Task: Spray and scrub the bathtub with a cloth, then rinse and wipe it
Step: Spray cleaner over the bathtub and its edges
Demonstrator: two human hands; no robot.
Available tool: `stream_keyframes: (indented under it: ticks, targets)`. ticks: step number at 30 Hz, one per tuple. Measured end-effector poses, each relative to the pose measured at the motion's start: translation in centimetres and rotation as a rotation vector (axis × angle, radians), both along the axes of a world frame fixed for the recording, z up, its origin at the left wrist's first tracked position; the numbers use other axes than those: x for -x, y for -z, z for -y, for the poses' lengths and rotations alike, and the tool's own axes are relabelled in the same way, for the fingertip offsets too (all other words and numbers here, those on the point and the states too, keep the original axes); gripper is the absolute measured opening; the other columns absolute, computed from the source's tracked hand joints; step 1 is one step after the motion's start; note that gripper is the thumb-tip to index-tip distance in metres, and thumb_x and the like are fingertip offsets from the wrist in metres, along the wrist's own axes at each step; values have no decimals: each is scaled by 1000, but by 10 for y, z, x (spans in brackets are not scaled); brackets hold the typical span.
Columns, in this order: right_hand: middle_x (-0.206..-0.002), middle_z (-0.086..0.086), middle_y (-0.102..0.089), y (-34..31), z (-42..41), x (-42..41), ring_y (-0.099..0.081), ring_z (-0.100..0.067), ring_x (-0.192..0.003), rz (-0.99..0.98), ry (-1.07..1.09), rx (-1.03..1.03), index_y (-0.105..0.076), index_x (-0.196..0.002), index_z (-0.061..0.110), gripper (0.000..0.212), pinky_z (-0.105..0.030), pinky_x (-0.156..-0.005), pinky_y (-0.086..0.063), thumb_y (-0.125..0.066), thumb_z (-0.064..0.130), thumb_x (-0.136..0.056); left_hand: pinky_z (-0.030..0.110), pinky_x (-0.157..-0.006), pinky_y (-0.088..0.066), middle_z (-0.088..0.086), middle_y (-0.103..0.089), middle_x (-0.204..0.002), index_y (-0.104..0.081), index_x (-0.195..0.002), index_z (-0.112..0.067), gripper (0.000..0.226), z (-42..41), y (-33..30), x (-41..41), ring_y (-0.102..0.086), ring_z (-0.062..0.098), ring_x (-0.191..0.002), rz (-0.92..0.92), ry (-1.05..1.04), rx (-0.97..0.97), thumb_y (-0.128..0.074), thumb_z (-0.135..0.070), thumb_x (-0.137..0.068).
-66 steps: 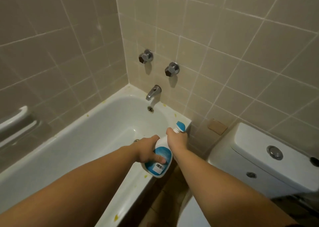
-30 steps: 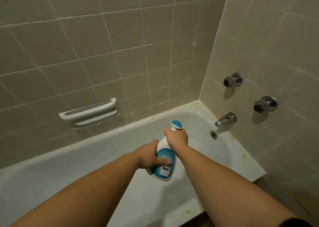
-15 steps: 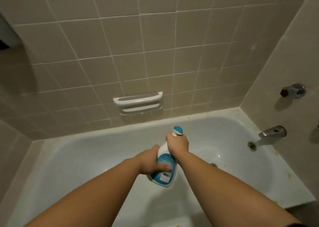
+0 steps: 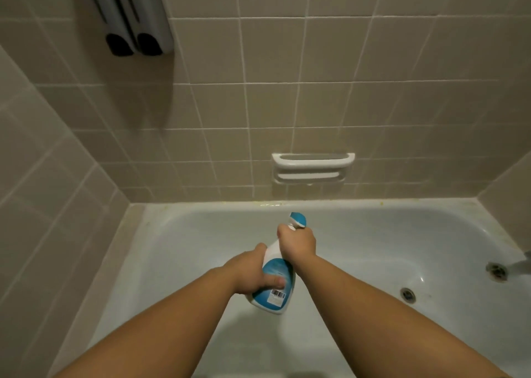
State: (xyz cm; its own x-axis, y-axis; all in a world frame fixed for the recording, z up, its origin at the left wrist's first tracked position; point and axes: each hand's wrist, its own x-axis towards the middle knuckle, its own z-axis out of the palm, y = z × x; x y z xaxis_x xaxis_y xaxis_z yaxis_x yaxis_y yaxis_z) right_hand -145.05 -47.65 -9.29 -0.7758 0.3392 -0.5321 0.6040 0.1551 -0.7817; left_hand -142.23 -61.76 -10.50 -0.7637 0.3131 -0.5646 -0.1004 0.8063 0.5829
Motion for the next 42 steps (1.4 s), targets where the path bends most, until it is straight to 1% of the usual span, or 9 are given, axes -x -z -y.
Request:
stream_keyframes:
  ticks: [5,8,12,17,21,23,27,34,42]
  targets:
    - [-77,-9,-63,2,88,-1,-61,-23,-68,-12,-107,8,-59,-84,13,12,-34,-62,-49,-63,25,-84,36,-86,-63,-4,-67,-121,-40,-129,-34,68,87,2,-13,-72,15,-98,8,-89,20,-79,-60,-80]
    - [-79,-10,-66,2,135,-4,-65,-25,-71,-14,-152,11,-62,-86,12,15,-36,-64,-52,-63,27,-83,35,-86,-63,-4,-67,-122,-40,-129,-33,64,128,-1,-24,-72,16,-99,-1,-137,24,-79,-57,-83]
    - [-81,-11,-68,0,191,-6,-66,-25,-71,-31,-205,28,-63,-89,11,17,-34,-60,-50,-64,27,-83,35,-84,-63,-5,-68,-118,-41,-126,-35,64,180,-3,-39,-72,14,-94,-35,-225,39,-78,-60,-81]
    - [-82,-12,-70,-1,254,-9,-67,-27,-72,-54,-313,28,-64,-88,10,19,-36,-63,-52,-64,27,-80,36,-84,-63,-4,-67,-118,-41,-126,-33,63,236,-5,-56,-71,14,-95,-51,-315,58,-77,-60,-81]
    - [-74,-8,-65,3,295,-17,-61,-24,-65,-67,-409,38,-63,-83,9,17,-31,-57,-45,-65,25,-79,37,-85,-63,-4,-66,-119,-40,-127,-34,66,272,0,-75,-71,14,-95,-32,-389,48,-77,-61,-80]
    - [-71,-9,-63,10,311,-26,-61,-24,-63,-75,-436,45,-61,-79,9,15,-32,-58,-47,-65,24,-77,36,-85,-63,-3,-67,-117,-40,-126,-33,64,285,2,-89,-71,14,-95,-34,-425,49,-76,-61,-81]
    - [-70,-9,-63,19,330,-52,-62,-26,-65,-77,-485,55,-60,-79,9,14,-35,-60,-49,-65,22,-77,39,-86,-62,-5,-67,-114,-41,-125,-35,65,299,8,-121,-70,12,-94,-14,-478,34,-77,-63,-79]
    - [-72,-10,-61,32,336,-110,-60,-24,-65,-64,-588,53,-57,-77,10,14,-35,-63,-51,-65,20,-82,37,-91,-61,-2,-64,-128,-39,-130,-35,61,292,16,-189,-69,17,-105,22,-580,50,-75,-57,-86]
    - [-71,-8,-61,44,315,-190,-59,-25,-64,-26,-739,60,-58,-77,9,13,-35,-63,-50,-63,19,-83,39,-92,-60,-6,-67,-119,-42,-126,-34,64,264,26,-282,-70,11,-100,68,-701,21,-77,-63,-80]
